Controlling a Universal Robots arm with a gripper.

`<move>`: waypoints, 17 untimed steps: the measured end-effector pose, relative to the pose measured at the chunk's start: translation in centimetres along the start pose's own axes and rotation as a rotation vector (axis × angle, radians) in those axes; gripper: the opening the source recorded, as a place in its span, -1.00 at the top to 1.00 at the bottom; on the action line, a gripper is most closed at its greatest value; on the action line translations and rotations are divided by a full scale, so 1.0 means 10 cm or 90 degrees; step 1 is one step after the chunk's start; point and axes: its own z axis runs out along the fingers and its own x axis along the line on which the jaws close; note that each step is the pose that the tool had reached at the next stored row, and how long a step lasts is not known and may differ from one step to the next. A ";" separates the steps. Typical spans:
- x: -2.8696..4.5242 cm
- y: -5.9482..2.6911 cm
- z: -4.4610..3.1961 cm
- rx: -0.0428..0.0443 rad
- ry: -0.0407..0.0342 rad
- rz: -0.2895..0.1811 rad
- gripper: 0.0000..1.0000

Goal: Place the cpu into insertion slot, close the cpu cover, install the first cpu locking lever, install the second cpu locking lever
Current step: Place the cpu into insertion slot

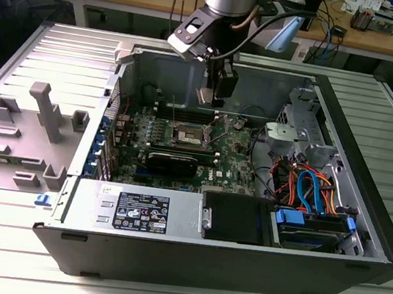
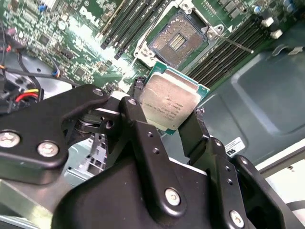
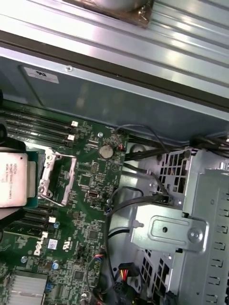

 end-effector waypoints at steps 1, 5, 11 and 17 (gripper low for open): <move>0.000 0.000 0.000 0.0000 -0.0004 0.005 -0.09; 0.000 0.000 0.002 -0.0001 -0.0005 0.007 -0.09; 0.000 0.000 0.002 -0.0001 -0.0009 0.008 -0.09; 0.000 0.000 0.002 0.0000 -0.0010 0.008 -0.09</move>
